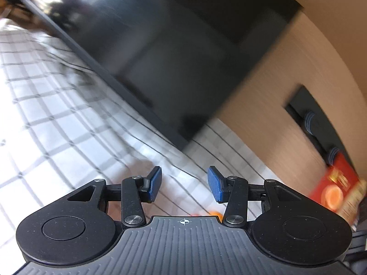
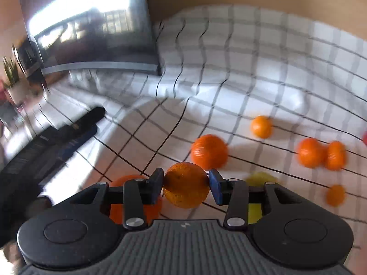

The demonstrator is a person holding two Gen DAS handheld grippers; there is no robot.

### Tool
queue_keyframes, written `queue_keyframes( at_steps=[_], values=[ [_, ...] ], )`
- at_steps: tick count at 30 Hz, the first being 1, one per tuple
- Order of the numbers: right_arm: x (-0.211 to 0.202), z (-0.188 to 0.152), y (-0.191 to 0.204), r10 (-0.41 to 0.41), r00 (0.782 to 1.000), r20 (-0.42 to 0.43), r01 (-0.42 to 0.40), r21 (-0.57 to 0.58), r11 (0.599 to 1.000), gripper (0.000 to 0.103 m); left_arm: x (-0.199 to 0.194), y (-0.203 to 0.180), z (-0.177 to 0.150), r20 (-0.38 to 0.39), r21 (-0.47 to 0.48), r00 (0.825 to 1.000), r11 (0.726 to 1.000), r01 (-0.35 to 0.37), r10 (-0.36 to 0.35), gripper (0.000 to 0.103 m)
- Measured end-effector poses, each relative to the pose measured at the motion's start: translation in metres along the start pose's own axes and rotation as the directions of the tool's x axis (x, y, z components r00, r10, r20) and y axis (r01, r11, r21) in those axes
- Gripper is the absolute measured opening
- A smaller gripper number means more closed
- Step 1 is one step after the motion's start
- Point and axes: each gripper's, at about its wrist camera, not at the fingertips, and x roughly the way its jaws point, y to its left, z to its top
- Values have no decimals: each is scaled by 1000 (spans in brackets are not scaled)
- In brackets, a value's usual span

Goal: Organize fruits

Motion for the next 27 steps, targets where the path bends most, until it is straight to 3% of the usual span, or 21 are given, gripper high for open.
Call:
queue_keyframes(
  at_steps=[2,4,6,8,15,17,20,24,27],
  values=[
    [-37,-10,-17,20,999,28,-20,2,1000,43,13,-13,-4,-89,54,994,996,72,-67,49],
    [-71,-28,-30,6,999,39,-4,-33,999,43,31,-35,-9,-207,160,977,983,91,-57,49],
    [-100,-52,-44,-26,999,39,29,-66,997,43,48,-58,-17,-295,296,955,953,58,33,49],
    [-123,-79,-58,-69,997,33,72,-86,994,43,64,-75,-23,-334,401,931,916,-2,148,49],
    [-180,-165,-115,-154,988,27,155,-38,987,43,95,-94,-35,-360,518,889,853,-62,284,49],
    [-188,-183,-128,-219,975,38,220,-36,975,43,106,-94,-42,-388,536,866,841,-67,316,51],
    [-190,-204,-144,-292,956,42,293,-38,955,41,113,-96,-45,-367,581,855,808,-98,367,50],
    [-196,-211,-157,-293,954,69,294,-19,955,41,122,-89,-48,-349,594,841,791,-144,414,52],
    [-195,-211,-157,-293,952,87,296,-24,955,41,125,-83,-43,-344,561,846,812,-162,407,53]
  ],
)
